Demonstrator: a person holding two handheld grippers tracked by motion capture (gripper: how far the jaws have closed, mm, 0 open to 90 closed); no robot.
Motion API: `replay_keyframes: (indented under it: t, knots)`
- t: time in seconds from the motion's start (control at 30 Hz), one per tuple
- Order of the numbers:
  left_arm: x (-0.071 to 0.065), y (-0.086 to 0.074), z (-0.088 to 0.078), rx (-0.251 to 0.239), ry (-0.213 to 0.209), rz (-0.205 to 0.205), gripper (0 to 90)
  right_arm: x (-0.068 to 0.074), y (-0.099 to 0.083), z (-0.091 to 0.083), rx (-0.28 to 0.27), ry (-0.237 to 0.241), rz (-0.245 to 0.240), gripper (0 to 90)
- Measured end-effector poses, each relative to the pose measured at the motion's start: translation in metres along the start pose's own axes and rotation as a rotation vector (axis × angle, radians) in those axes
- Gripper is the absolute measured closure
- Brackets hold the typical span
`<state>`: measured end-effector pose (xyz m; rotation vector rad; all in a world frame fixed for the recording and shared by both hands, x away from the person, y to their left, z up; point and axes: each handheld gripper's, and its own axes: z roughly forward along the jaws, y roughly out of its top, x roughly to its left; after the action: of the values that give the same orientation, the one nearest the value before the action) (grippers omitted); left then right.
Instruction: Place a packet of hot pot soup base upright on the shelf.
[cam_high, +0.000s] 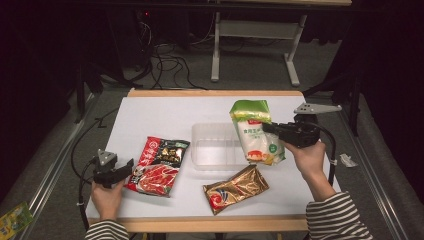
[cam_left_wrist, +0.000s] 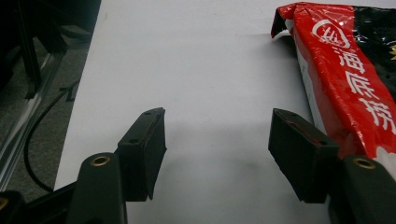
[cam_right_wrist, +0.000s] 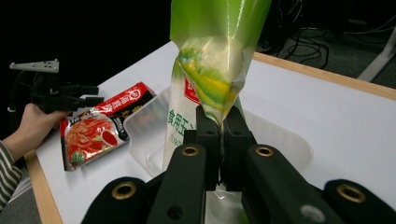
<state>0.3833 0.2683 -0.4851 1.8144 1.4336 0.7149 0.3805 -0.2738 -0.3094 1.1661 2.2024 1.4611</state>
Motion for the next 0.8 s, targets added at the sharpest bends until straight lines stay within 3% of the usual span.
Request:
replay_keyframes:
  t: [0.4, 0.8]
  knots:
    - [0.0, 0.0, 0.0, 0.001, -0.002, 0.003, 37.1, -0.002, 0.007, 0.034, 0.0, -0.049, 0.038, 89.3]
    - [0.0, 0.0, 0.0, 0.001, -0.001, 0.004, 37.1, -0.011, 0.006, 0.052, -0.003, -0.166, 0.061, 89.1]
